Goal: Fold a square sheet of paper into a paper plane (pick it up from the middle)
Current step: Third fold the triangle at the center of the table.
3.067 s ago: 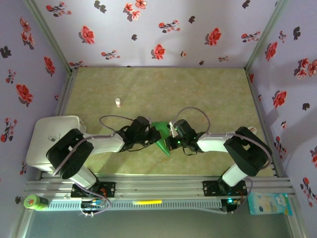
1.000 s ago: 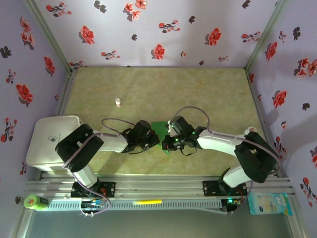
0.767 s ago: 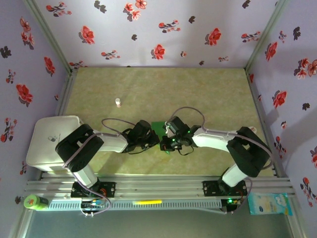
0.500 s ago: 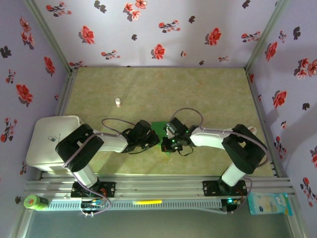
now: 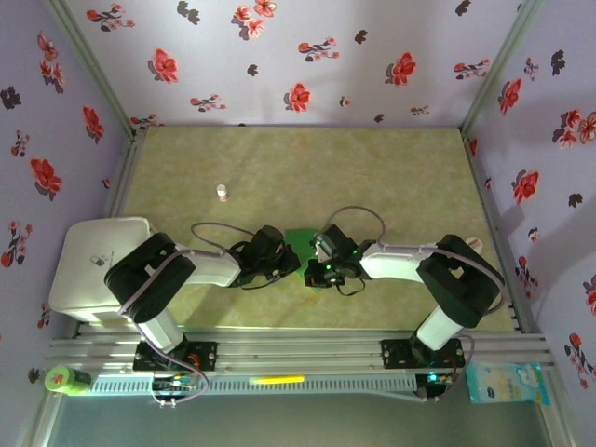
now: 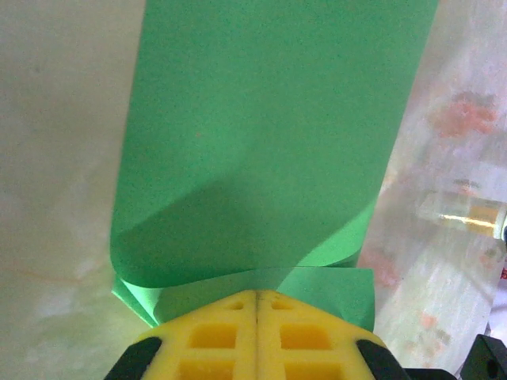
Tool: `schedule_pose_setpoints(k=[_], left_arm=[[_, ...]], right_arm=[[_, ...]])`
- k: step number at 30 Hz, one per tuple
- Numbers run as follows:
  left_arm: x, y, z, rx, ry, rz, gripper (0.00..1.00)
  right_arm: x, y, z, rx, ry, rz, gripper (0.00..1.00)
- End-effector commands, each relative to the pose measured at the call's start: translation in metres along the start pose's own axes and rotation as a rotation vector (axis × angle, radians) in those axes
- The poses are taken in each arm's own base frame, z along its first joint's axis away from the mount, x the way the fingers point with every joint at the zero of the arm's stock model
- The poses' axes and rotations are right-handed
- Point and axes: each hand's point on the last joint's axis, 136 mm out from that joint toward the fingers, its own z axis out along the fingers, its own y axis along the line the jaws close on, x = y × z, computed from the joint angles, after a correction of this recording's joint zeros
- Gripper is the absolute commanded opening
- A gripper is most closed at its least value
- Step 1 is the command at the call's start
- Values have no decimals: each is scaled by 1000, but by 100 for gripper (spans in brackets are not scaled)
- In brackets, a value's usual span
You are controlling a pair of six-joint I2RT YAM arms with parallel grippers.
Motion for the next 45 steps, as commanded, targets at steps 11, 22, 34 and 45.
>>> schedule_pose_setpoints(k=[11,22,34,45], left_arm=[[9,52,4,-161,4,-16,0],[8,48,4,-152,0,-15,0],[6,42,1,-136,-5,-7,0],[7,41,0,-134,-2,0,0]], right_arm=[[35,-22,-7,-37,46,71,5],[50,-32,-18,-77,47,127,5],[5,15,-35,-165,-39,132,4],[-11,1,-5,-108,-30,214,4]])
